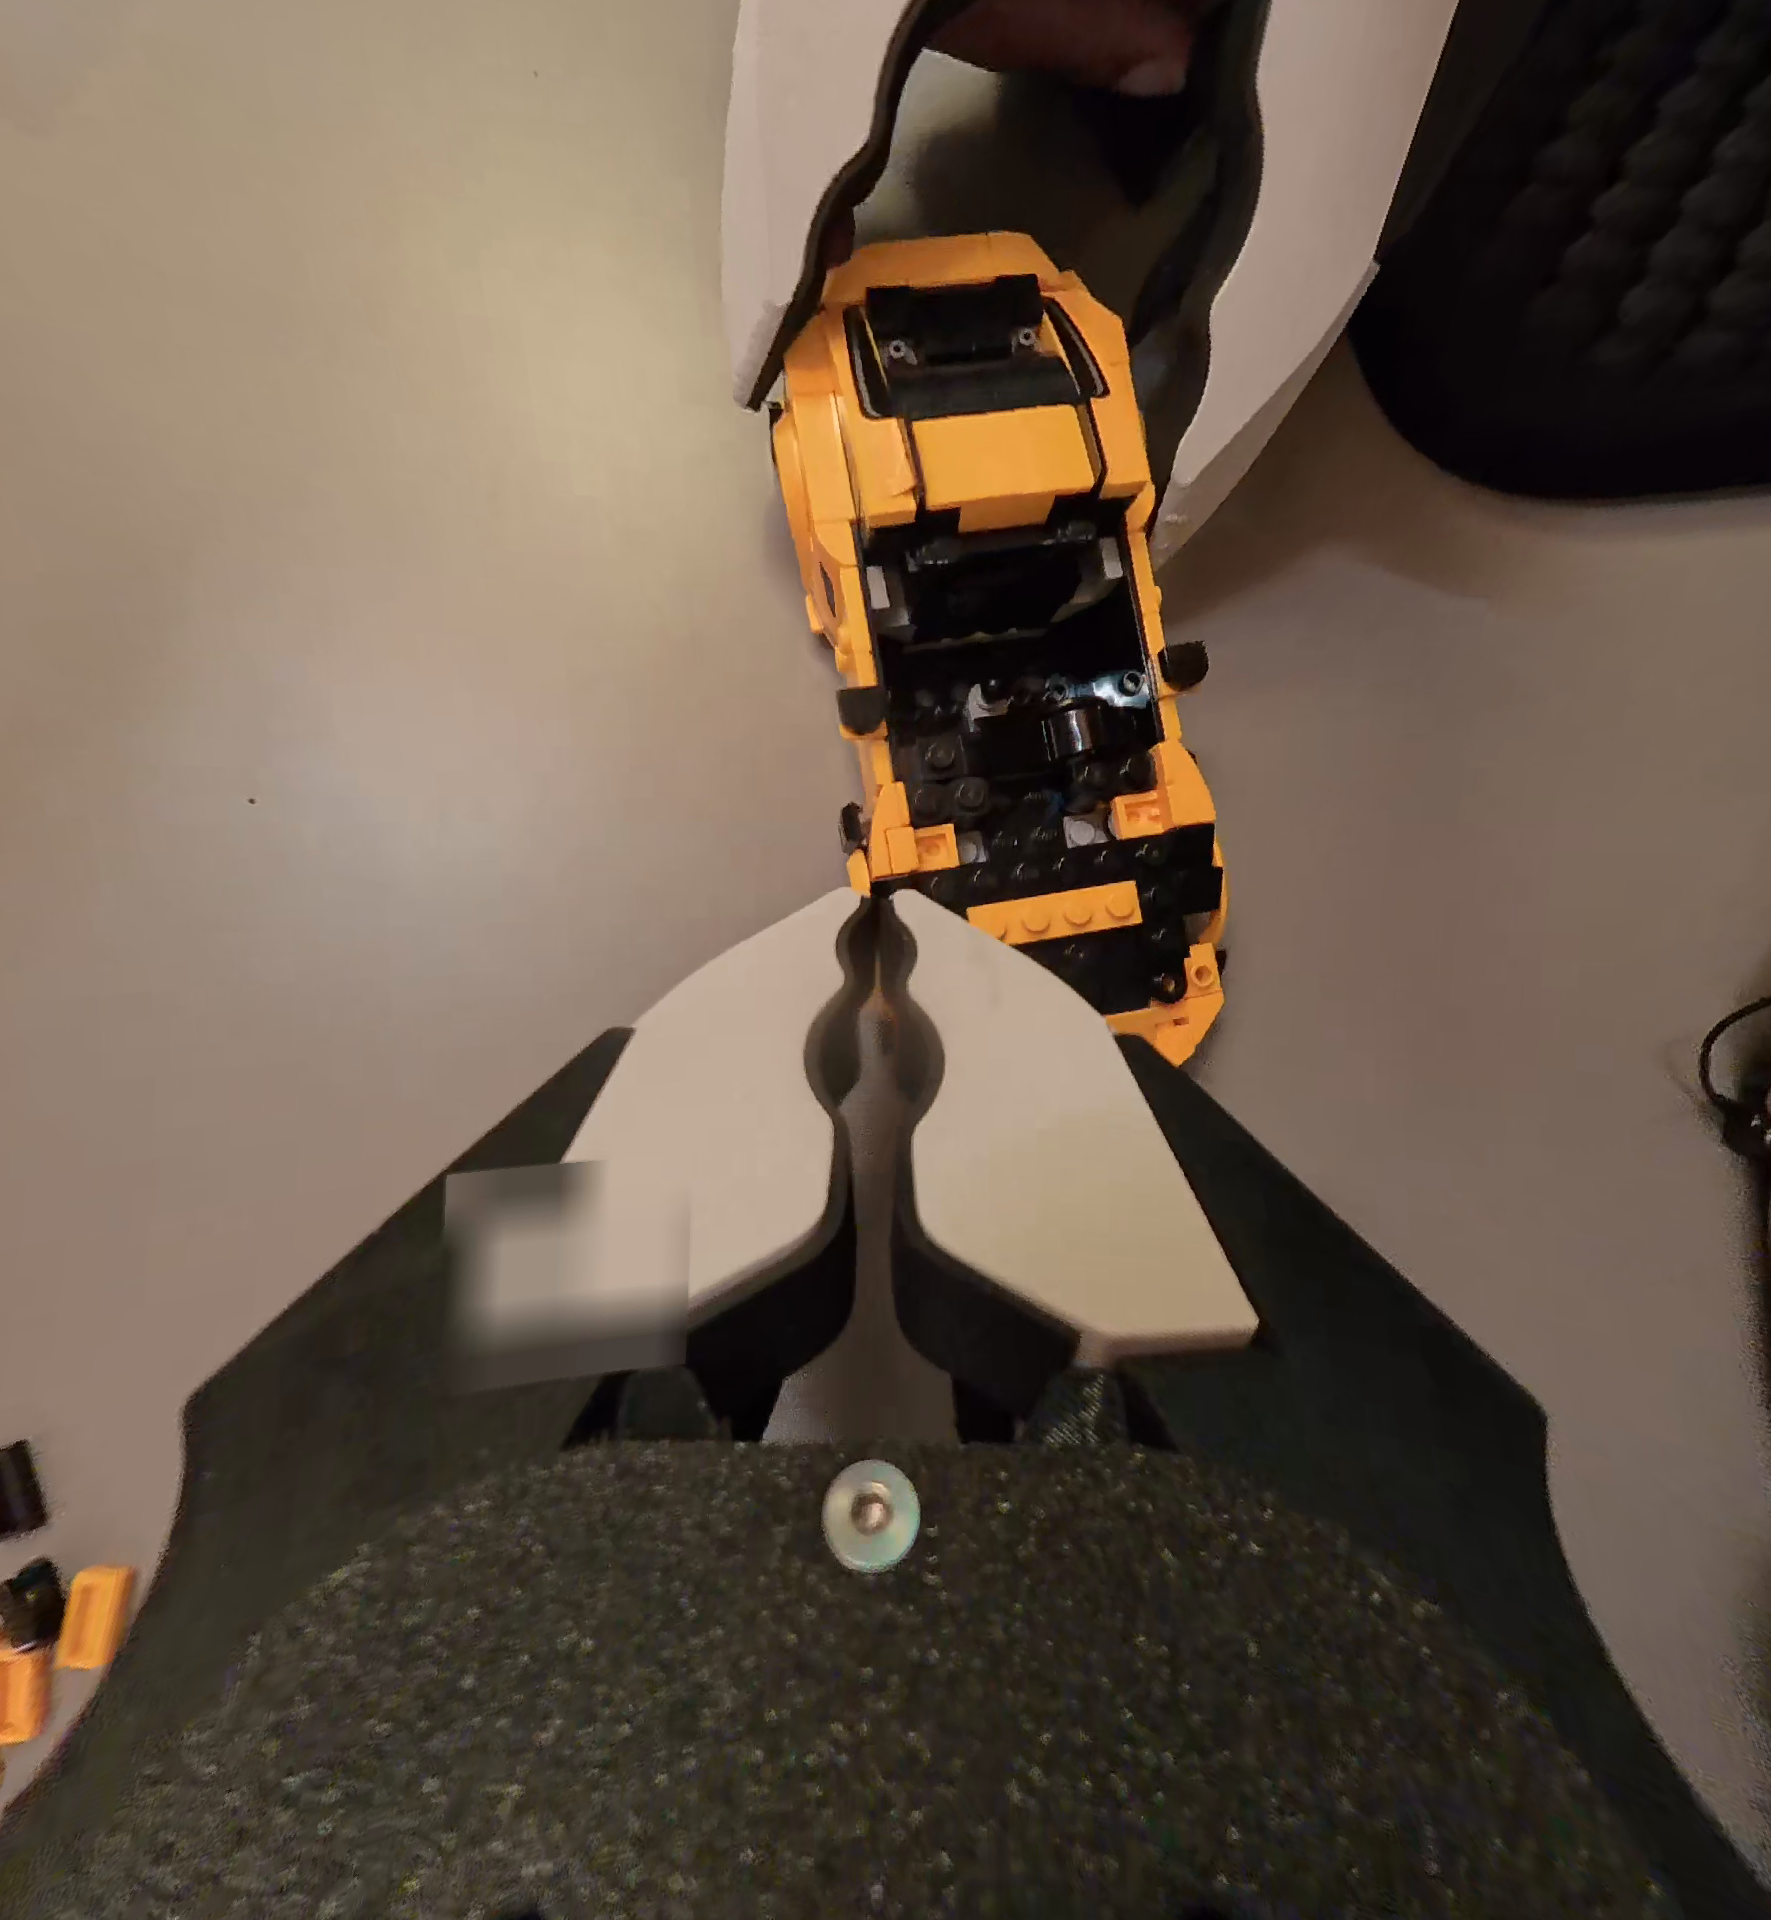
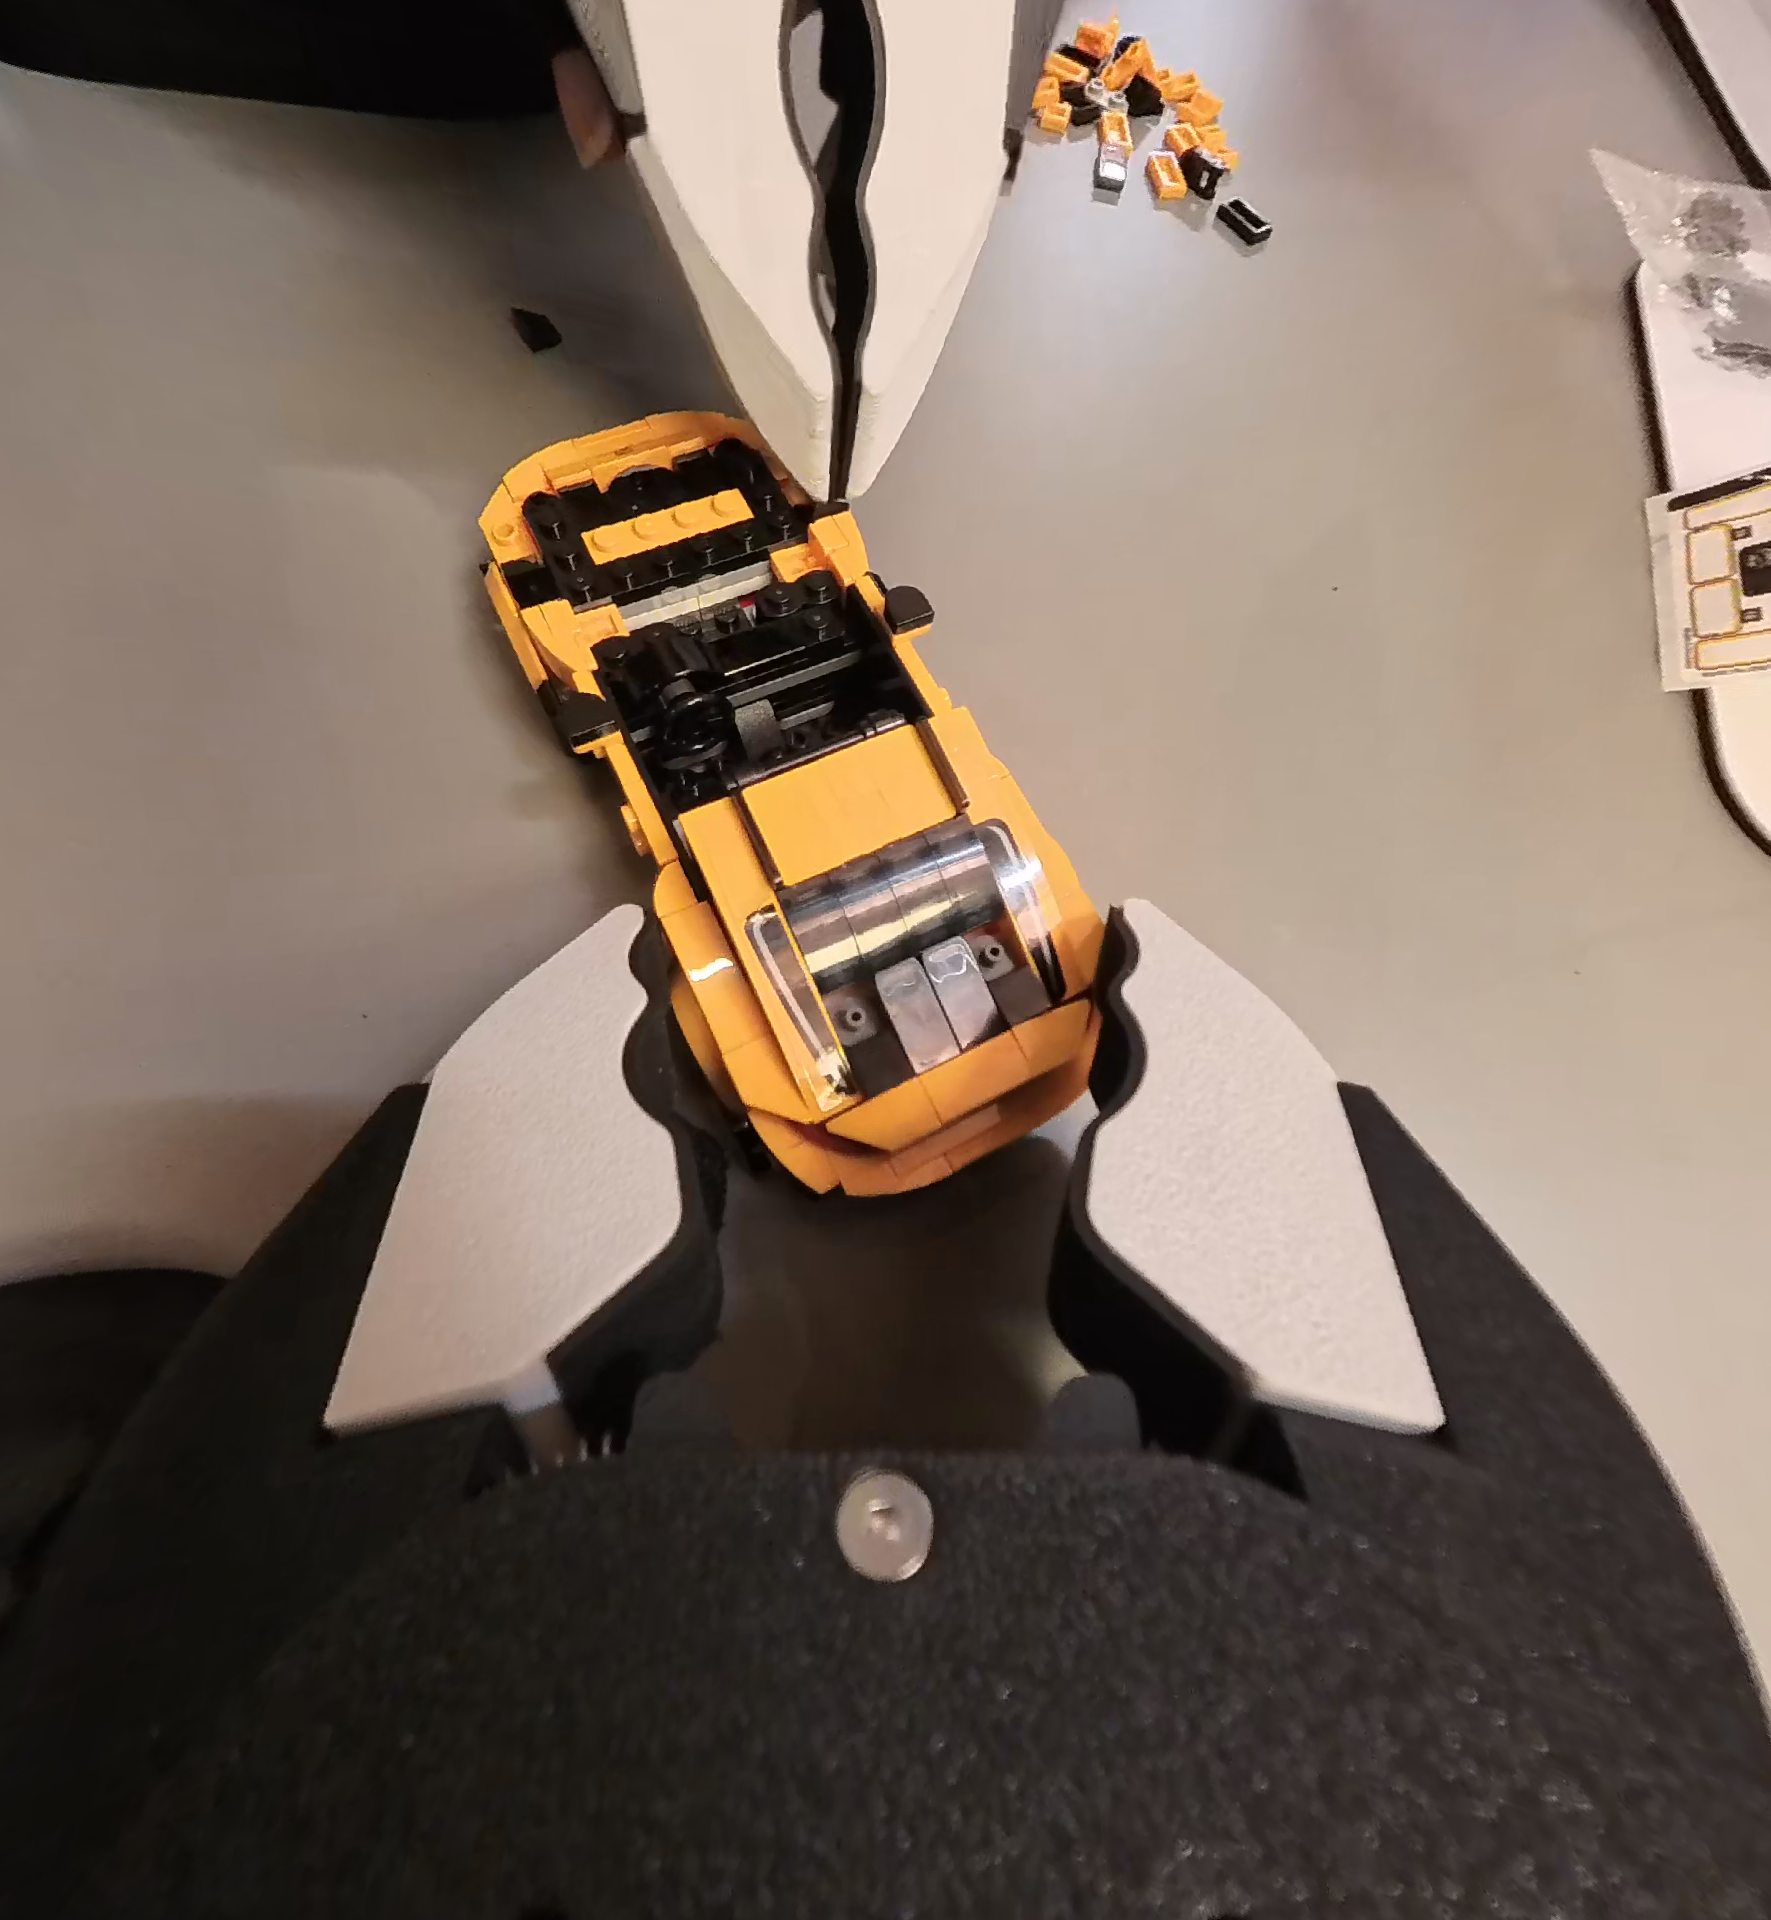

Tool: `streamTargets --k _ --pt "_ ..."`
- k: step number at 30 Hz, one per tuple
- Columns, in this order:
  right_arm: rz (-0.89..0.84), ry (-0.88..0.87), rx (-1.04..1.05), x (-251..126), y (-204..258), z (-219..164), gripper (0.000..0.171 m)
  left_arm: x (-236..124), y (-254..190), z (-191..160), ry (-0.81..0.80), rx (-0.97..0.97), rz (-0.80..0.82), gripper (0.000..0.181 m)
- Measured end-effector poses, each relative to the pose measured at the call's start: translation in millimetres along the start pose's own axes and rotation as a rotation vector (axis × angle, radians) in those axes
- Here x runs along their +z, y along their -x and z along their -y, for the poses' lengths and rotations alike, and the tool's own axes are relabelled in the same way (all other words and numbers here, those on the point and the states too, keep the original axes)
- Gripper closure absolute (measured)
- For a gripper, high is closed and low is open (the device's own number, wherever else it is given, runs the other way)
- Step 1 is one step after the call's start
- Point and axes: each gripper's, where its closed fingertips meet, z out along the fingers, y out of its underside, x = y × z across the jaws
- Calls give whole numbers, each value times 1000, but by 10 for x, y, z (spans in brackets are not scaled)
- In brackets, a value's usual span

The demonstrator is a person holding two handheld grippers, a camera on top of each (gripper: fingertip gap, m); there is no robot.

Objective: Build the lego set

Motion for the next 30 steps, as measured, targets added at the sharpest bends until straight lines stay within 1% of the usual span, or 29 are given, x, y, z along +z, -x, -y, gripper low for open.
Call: streamTargets --k 10,13,16,20,21,23,25,26,27,30 --pt "-5 3 -8 6 2 -4 92 1 -23 -14 57 129 102 181" --pt "-5 3 -13 5 2 -4 92 -1 -25 -12 33 98 98 181" --pt "0 8 -21 -4 6 -10 92 -40 -5 -18 -14 20 74 177" --pt "11 27 -39 -91 7 -6 91 -112 39 -9 -92 -64 29 174" --pt "1 36 -41 -143 -12 -2 90 -112 36 -25 -103 -94 -4 171" --pt "-24 47 -26 -273 -35 2 90 -99 -41 -39 -130 -184 -126 163" --pt "-35 67 0 -368 14 -25 96 -90 -101 -23 -168 -249 -218 158" --pt "-40 85 2 -385 57 -61 103 -80 -145 -28 -168 -262 -256 157" --pt "-59 105 0 -382 78 -99 105 -70 -184 -29 -167 -260 -277 156" --pt "-128 109 9 -318 32 -137 115 -43 -244 -35 -164 -231 -286 161"
